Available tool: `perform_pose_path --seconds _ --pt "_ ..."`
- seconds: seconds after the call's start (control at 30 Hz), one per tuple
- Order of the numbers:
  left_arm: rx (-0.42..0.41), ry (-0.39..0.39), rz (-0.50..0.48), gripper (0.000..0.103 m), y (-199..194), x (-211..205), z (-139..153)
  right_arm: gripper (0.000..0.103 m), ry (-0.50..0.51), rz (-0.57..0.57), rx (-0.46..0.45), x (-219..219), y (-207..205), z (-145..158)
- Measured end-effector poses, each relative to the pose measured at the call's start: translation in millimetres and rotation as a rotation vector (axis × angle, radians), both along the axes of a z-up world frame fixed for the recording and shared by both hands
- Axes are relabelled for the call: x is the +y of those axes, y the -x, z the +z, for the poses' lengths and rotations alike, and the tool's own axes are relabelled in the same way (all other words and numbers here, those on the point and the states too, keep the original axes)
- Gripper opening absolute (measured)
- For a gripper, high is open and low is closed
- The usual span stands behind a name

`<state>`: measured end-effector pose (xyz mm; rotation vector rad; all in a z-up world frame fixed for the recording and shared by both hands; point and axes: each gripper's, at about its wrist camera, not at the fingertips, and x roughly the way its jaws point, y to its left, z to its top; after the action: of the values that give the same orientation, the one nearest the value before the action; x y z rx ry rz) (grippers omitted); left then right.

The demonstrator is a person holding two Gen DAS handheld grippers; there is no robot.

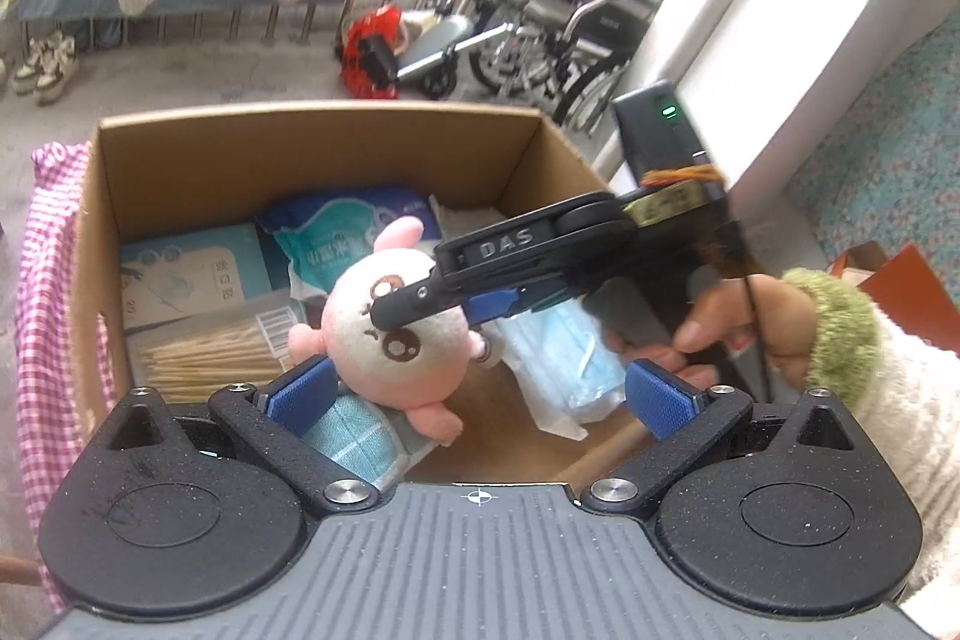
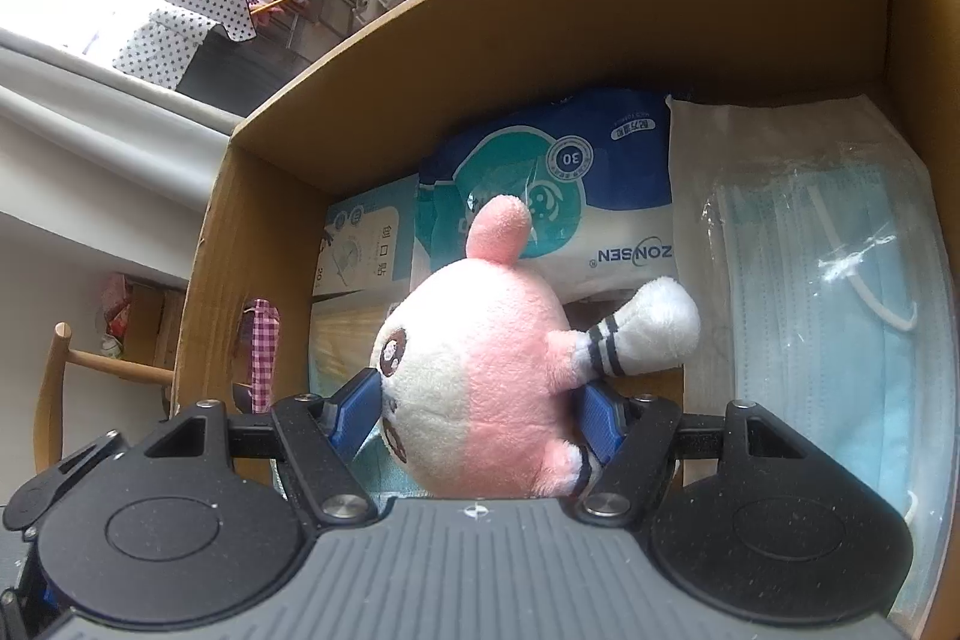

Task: Organize soft objects
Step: 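Lower the plush bunny into the box and open the right gripper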

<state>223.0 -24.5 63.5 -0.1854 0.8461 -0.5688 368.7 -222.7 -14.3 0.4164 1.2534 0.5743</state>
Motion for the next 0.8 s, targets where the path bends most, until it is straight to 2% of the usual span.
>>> perform_pose_path --seconds 0.3,0.43,0.6,0.7,0.8 --pt "-0.059 0.081 0.034 0.103 45 15 8 0.069 0.071 -0.023 0.003 3 6 2" --pt "-0.075 0.089 0.052 0.103 53 21 2 0.068 0.105 -0.021 -0.045 7 12 9" --pt "-0.07 0.107 0.072 0.103 63 28 -1 0.074 0.13 -0.008 -0.055 13 10 8" --pt "-0.075 0.12 0.079 0.103 72 34 -2 0.079 0.178 -0.011 -0.075 16 13 16" --pt "-0.095 0.124 0.09 0.103 80 40 -3 0.079 0.198 -0.028 -0.104 15 15 27"
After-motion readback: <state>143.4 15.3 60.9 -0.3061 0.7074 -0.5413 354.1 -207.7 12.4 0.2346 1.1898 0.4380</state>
